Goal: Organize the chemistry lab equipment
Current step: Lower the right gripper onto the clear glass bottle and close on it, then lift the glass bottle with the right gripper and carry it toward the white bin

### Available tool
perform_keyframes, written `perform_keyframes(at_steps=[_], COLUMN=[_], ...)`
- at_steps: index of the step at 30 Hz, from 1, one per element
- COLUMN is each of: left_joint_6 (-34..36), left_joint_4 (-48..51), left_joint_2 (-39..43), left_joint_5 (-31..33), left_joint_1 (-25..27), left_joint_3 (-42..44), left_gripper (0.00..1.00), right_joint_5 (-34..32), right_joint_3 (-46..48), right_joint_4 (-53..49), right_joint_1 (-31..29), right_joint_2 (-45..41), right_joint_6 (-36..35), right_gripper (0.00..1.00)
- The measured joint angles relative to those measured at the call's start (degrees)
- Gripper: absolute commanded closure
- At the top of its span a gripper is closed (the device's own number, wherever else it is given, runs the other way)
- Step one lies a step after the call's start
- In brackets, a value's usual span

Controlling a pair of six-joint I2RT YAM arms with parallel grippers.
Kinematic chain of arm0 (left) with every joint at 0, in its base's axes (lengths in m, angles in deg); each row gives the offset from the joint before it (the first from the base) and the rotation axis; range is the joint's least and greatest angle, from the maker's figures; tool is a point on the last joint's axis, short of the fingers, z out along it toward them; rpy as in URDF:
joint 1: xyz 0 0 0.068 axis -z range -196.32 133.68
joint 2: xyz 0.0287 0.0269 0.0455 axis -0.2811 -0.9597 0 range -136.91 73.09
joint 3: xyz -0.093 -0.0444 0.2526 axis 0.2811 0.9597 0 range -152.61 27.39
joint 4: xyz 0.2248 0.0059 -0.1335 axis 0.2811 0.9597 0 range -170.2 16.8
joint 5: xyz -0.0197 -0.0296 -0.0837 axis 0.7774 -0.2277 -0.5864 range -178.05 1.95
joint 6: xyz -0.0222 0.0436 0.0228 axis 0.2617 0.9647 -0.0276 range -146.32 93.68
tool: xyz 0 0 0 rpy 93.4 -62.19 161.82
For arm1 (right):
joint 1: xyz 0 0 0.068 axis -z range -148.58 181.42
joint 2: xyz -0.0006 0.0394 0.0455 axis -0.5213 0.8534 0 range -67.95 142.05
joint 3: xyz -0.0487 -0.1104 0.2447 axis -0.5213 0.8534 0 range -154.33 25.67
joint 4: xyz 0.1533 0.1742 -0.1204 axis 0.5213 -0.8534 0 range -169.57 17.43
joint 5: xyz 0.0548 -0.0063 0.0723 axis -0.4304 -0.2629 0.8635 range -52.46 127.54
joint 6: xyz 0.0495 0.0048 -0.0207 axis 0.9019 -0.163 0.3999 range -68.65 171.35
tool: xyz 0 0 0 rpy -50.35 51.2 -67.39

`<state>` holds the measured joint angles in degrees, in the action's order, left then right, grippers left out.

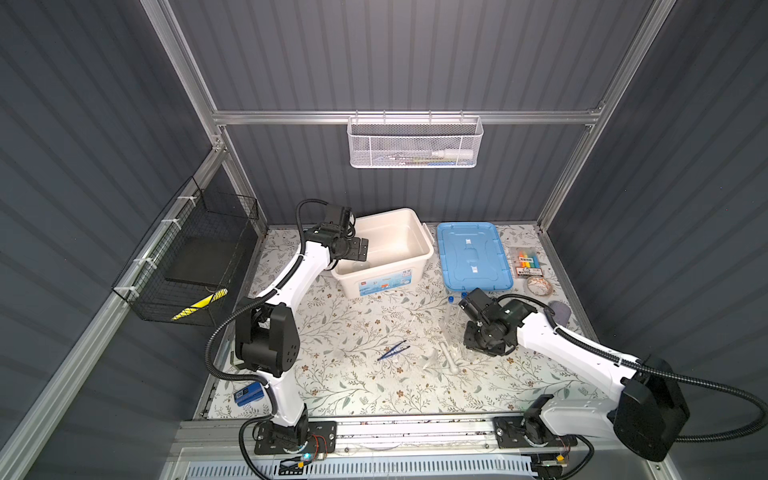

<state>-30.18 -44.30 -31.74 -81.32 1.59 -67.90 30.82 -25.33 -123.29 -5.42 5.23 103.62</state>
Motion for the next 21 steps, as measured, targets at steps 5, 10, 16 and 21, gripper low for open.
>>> perform_keyframes(at_steps=[5,10,16,21], left_joint_6=[-0.3,-1.9,-4.4,-5.7], left_joint_4=[0.0,0.8,4.2,6.3], left_joint_2=[0.1,0.1,0.1,0.1], left_joint_5=[0.3,1.7,4.0,5.2], left_joint_1=[0.0,-0.2,-1.8,-4.5], left_joint_3=[0.0,-0.7,-4.9,-6.6], left_gripper=[0.0,0.0,0.0,0.0], right_joint_5=[-0.4,-0.6,-0.4,-0.3], right_joint_3=[-3.4,-5.8,-9.5,-14.0], right_joint_4=[-3.0,-6.2,-8.7,-10.0], right_joint_1=[-0.6,-1.7,-4.0,-6.9], right_joint_2=[-1.3,-2.7,-4.2,-3.3], right_joint_6=[-1.6,-2.6,-2.8,-2.3], right_gripper=[0.67,0.68,0.68,0.68])
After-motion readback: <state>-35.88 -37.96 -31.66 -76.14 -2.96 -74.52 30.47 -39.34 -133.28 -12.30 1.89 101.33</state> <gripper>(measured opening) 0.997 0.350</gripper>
